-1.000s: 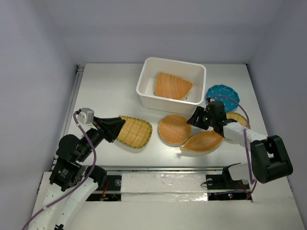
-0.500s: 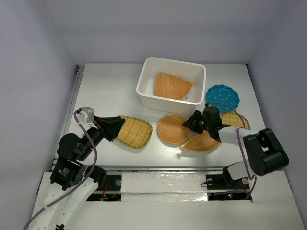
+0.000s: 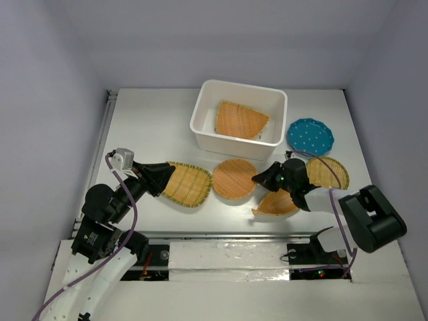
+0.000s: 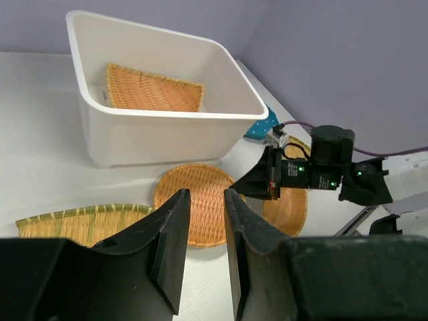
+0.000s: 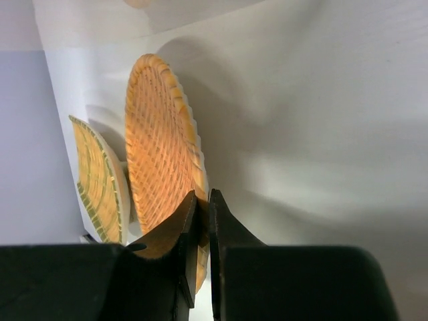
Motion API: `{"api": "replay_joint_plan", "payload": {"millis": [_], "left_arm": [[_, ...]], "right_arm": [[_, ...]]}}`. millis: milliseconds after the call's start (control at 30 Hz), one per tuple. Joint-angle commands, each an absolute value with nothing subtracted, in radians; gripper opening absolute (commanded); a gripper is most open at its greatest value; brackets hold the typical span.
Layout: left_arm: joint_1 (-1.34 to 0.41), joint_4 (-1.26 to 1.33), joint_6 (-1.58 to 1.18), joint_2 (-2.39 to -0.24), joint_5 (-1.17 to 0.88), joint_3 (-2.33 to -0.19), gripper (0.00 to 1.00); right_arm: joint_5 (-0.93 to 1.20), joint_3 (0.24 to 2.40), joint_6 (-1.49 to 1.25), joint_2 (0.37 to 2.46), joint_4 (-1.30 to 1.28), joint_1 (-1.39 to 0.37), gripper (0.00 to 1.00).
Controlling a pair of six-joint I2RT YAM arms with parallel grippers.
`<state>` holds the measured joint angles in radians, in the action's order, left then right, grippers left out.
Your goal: Place the plates into the plastic bin on the countertop
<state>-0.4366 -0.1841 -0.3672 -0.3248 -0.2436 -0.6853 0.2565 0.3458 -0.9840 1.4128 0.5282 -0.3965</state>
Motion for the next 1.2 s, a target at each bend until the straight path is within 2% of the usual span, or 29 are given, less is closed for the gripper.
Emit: {"api": "replay_joint_plan", "payload": {"millis": [0,200,300,400,633,733,867,1067,1167], "left_arm": [[-0.431,-0.138,-0.360,-0.339,-0.255,-0.684,0.24],[-0.422,-0.144,-0.359,-0.321,-0.213,-0.695,0.24],[-0.422,-0.147,-0.357,-0.302,-0.183,-0.703,0.28],[-0.413,-0.152,-0.359,-0.282,-0.149,-0.707,0.32],[-0.403,-0.156,-0.364,-0.267,-0.107,-0.712,0.33],[-0.403,-0.155,-0.365,-0.271,-0.107,-0.713,0.34],[-0.394,-0.155,-0.365,-0.276,-0.109,-0.710,0.35],[-0.394,-0.161,-0.365,-0.275,-0.114,-0.703,0.37],[-0.394,-0.160,-0.365,-0.278,-0.118,-0.703,0.37]], "right_arm": [[0.189,0.331,-0.996,1.288,0.537,-0.419,0.00],[0.074,0.393,-0.927,0.906,0.158,-0.457,0.00],[0.054,0.448,-0.896,0.739,-0.007,-0.457,0.00],[0.102,0.531,-0.870,0.687,-0.130,-0.466,0.00],[0.251,0.687,-0.844,0.762,-0.111,-0.505,0.00],[0.241,0.782,-0.827,0.805,-0.058,-0.505,0.00],[0.138,0.949,-0.778,0.937,-0.011,-0.496,0.00],[0.118,1.208,-0.736,1.244,0.038,-0.419,0.00],[0.130,1.244,-0.773,1.356,0.083,-0.356,0.00]]}}
